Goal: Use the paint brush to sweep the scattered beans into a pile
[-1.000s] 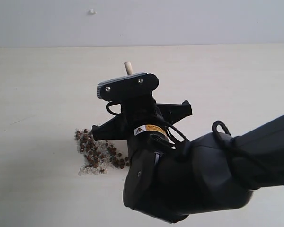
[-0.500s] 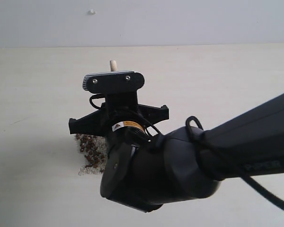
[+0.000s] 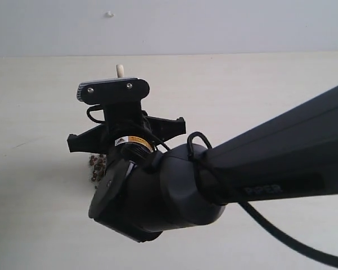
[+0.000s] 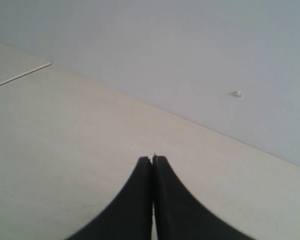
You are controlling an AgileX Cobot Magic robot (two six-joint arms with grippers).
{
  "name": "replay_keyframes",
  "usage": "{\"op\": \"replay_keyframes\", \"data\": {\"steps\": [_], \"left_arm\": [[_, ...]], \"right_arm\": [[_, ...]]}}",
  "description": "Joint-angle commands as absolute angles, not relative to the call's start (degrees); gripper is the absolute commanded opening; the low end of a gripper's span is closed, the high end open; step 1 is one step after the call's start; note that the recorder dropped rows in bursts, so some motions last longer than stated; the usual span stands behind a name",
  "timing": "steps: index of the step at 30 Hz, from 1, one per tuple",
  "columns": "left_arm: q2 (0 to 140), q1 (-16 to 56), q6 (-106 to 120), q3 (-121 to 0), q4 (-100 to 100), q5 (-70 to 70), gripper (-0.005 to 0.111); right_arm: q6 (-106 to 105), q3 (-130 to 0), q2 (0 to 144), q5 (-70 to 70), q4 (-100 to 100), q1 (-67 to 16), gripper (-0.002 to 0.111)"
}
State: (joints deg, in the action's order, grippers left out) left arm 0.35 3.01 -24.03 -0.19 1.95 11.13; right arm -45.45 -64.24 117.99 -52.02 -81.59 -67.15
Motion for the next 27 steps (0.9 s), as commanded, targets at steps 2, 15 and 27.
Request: {"op": "replay_keyframes", "data": {"steps": [2, 15, 27], "left_arm": [[0.00, 3.36, -24.21, 0.00, 1.88, 11.11, 0.000], [0.00, 3.36, -24.21, 0.00, 1.88, 11.11, 0.000], [0.00, 3.36, -24.21, 0.00, 1.88, 11.11, 0.000]], "right_arm": [[-48.63, -64.37, 114.59, -52.25, -81.20, -67.97, 0.000], [-59.20, -64.37, 103.75, -40.12, -73.77, -67.97, 0.000], [-40.17, -64.37, 99.15, -10.89, -32.04, -67.97, 0.000]]}}
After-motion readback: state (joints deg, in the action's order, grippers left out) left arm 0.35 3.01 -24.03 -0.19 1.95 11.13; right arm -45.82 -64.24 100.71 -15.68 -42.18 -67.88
